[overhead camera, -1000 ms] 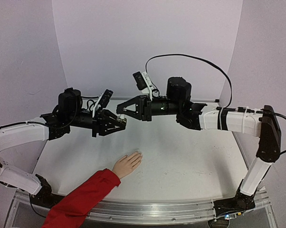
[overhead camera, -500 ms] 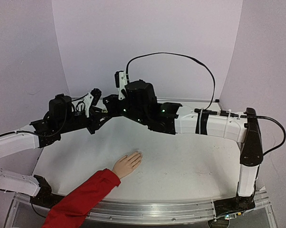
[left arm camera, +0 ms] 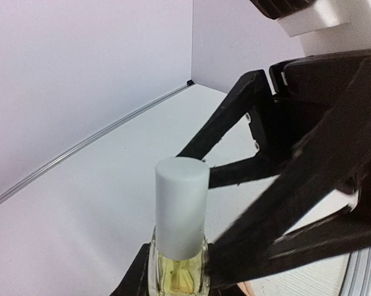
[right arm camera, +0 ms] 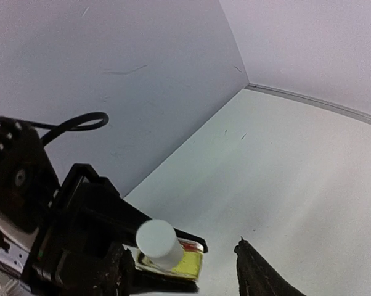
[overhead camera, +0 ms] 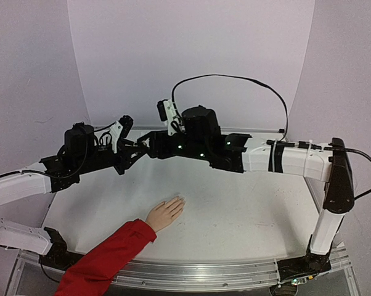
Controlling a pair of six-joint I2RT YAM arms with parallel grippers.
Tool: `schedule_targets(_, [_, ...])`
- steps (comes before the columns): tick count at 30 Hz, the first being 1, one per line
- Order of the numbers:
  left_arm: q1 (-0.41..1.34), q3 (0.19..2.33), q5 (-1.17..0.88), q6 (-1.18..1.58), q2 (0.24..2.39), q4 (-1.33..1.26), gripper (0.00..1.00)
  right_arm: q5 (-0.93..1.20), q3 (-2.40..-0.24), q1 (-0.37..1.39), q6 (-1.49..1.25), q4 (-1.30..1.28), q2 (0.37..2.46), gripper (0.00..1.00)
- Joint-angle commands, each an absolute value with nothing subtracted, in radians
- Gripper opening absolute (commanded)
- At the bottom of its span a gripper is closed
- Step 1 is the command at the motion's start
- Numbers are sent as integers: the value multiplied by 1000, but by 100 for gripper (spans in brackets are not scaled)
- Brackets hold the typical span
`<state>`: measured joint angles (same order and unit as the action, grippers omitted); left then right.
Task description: Paint the nails
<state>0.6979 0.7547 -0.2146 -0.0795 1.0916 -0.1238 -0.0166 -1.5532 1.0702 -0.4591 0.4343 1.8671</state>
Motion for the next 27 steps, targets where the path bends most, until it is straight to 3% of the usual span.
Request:
schedule_targets(1, [685,806,-217,-68,1089,-226,0,278,-1433,967,-400,514,1691,72])
schedule_targets(4, [686,818,-341,-58,1109,-225,0,431,-1344,902,-382,568,1631,84])
schedule_targets(9, [686,876,-762,-16,1182,-225,0,653,-1236,849,-398,692,1573,83])
schedule_targets(13, [686,927,-981,52,1264,-228,0,816,-1228,848,-429,788,1594,73])
schedule_targets(21, [690,934,-1044,72,1290,-233,0,893,-1229,849,-492,939,1640,49])
schedule_targets(27, [690,935,-1049,77,1293,-235,0,919,-1275,859,-502,960,1695,45])
